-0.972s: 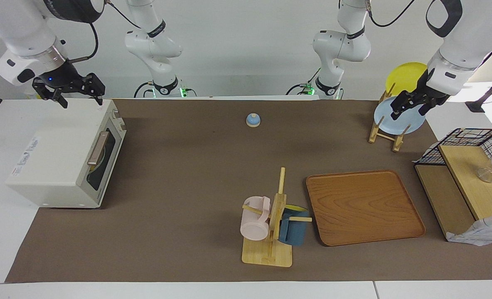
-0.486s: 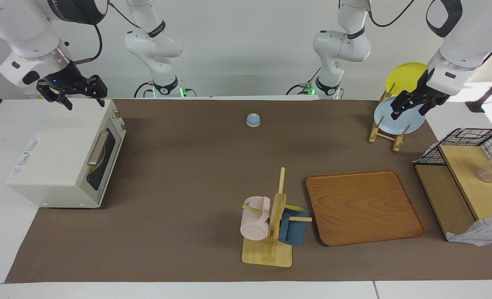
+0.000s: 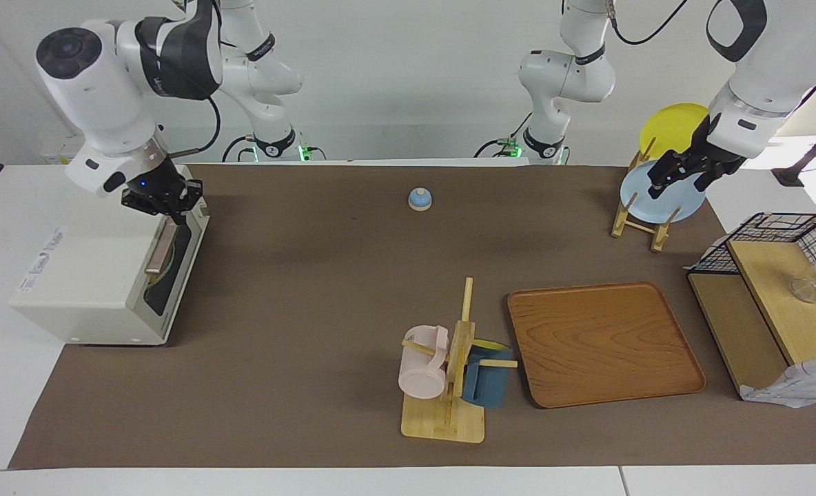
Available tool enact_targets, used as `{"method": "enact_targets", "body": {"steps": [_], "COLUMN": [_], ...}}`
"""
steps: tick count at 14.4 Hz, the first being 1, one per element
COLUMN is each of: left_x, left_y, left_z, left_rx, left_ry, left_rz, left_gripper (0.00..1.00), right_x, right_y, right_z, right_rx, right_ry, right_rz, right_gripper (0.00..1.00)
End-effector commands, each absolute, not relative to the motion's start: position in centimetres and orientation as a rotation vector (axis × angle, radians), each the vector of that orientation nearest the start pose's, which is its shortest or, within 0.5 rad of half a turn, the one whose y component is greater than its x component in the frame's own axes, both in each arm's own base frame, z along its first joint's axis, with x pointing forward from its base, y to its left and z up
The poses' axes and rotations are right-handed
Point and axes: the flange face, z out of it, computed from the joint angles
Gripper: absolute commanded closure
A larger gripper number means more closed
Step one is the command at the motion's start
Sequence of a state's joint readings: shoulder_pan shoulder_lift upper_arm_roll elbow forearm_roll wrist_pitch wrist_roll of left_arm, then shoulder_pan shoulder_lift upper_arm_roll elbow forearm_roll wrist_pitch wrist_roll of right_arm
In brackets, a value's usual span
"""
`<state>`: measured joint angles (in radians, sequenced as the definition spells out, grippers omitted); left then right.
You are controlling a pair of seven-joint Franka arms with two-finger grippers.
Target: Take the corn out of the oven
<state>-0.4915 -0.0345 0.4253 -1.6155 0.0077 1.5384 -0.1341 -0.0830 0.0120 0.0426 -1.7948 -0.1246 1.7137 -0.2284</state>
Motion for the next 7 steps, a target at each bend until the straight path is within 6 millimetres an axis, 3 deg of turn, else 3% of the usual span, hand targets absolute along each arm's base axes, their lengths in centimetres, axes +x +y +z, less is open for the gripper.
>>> {"method": "enact_targets", "body": {"steps": [1, 3, 5, 7], "left_x": [53.8, 53.8, 53.8, 53.8], "left_y": [-2.9, -2.8, -2.8, -2.9], "left_z": [62.2, 62.2, 62.2, 62.2], "left_rx": [-3.133, -3.133, -3.133, -3.133], "left_ry": [-0.103, -0.105, -0.103, -0.103], "left_rz": [0.074, 0.072, 0.074, 0.074], "left_gripper": [0.0, 0.0, 0.0, 0.0], "right_x": [56.0, 55.9, 55.3, 55.3], "right_y": [-5.6, -6.2, -7.6, -7.6], "right_z": [49.8, 49.7, 48.2, 47.1], "right_rx": [-3.284, -3.323, -3.318, -3.318], "right_ry": [-0.337, -0.358, -0.321, -0.327], "right_rz": [0.218, 0.24, 0.277, 0.258], "right_gripper": [1.0, 1.0, 1.0, 1.0]}}
